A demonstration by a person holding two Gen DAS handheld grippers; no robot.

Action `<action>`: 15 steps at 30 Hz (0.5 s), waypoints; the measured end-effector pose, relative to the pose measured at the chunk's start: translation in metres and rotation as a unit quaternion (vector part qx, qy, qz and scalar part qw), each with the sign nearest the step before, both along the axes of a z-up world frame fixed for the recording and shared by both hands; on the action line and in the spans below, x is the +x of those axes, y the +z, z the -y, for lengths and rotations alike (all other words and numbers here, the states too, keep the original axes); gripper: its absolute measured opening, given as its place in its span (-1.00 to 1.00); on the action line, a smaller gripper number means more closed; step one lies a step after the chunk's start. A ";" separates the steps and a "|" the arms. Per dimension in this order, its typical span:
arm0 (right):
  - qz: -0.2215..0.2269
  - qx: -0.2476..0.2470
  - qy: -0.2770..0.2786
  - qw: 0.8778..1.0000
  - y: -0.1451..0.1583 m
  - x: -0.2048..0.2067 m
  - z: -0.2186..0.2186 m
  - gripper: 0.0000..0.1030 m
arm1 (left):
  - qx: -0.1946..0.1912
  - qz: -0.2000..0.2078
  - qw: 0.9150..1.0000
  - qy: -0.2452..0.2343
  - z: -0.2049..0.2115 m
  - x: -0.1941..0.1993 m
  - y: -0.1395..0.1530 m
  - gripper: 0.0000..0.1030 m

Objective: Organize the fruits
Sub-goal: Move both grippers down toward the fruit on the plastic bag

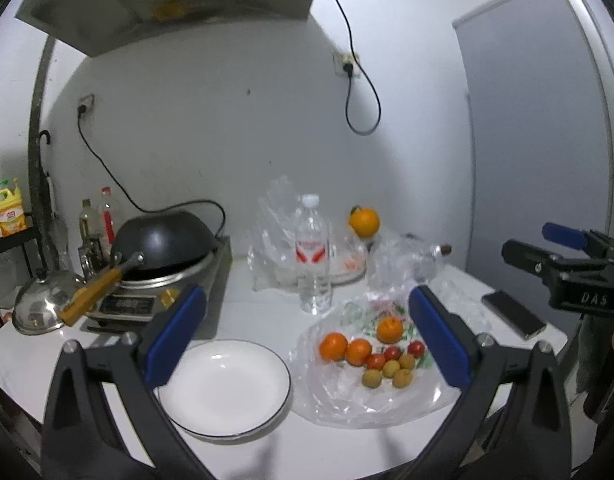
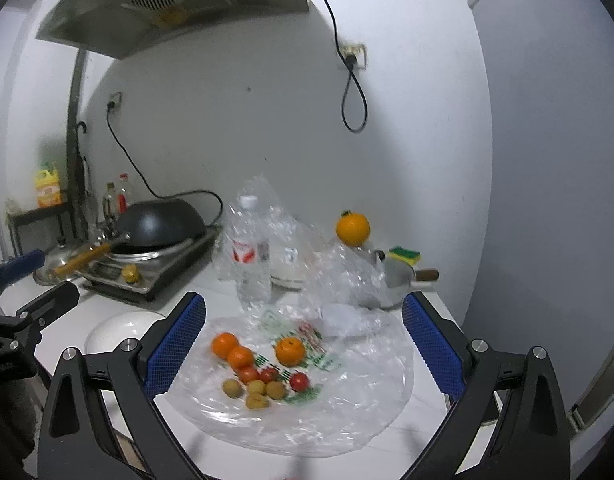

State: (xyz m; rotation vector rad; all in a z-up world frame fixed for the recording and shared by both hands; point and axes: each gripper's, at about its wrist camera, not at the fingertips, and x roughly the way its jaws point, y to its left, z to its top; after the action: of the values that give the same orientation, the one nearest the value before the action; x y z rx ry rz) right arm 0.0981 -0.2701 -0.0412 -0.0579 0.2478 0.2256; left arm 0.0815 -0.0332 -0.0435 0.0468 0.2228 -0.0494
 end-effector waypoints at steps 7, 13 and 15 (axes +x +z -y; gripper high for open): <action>-0.033 0.003 -0.003 0.999 -0.027 0.034 0.015 0.94 | 0.018 -0.037 0.999 -0.005 0.017 0.036 -0.024 0.98; -0.065 -0.002 0.005 0.998 -0.046 0.060 0.023 0.70 | 0.032 -0.067 0.997 -0.016 0.029 0.062 -0.043 0.97; -0.077 -0.009 0.011 0.997 -0.052 0.069 0.024 0.56 | 0.037 -0.080 0.996 -0.019 0.034 0.071 -0.051 0.97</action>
State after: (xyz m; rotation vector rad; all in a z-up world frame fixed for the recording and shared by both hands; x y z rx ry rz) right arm 0.1670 -0.2938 -0.0927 -0.0610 0.4028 0.2494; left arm 0.1522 -0.0668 -0.0942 0.1205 0.3831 -0.0832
